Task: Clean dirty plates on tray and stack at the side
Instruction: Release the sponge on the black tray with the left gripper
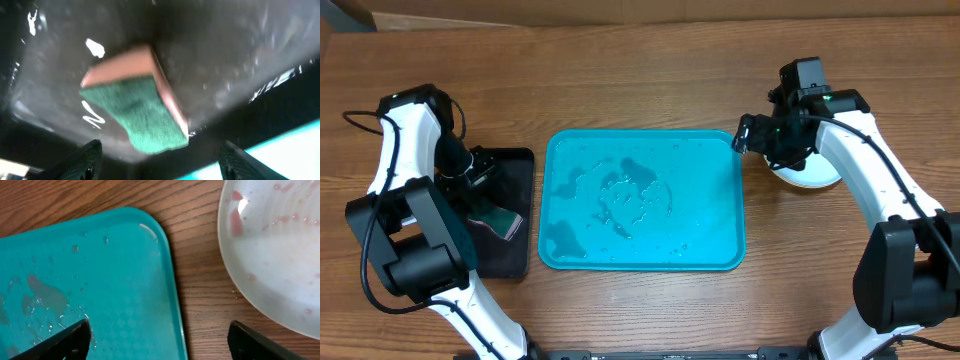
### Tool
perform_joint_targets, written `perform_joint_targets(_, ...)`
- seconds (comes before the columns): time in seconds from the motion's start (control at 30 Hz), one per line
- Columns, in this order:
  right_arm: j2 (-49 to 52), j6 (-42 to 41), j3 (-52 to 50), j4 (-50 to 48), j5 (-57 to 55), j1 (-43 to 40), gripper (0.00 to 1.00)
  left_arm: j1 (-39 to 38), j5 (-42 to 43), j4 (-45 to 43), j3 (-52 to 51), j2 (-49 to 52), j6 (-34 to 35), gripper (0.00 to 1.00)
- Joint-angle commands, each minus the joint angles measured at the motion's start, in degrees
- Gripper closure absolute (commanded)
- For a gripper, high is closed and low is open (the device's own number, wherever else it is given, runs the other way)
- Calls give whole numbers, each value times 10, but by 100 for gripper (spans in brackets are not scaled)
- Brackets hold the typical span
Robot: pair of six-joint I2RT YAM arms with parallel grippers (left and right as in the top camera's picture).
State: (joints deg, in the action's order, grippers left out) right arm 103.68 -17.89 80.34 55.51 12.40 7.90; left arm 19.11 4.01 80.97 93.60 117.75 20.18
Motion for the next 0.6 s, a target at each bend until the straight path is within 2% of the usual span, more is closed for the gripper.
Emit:
perform_joint_targets(0.0, 2, 6, 3, 7, 19, 6, 11, 3, 26, 16, 38, -37, -37, 25)
perform_joint_targets(0.17, -21, 6, 3, 28, 66, 6, 11, 3, 35, 16, 41, -132, -39, 23)
perform_joint_targets(0.33, -104, 17, 3, 67, 78, 9, 11, -18, 35, 30, 39, -252, -43, 19)
perform_joint_targets(0.47, -197, 32, 3, 130, 55, 33, 11, -55, 35, 39, 25, -348, -37, 15)
perform_joint_targets(0.57, -265, 31, 3, 173, -4, 71, 10, -100, 35, 25, -9, -428, -18, 13)
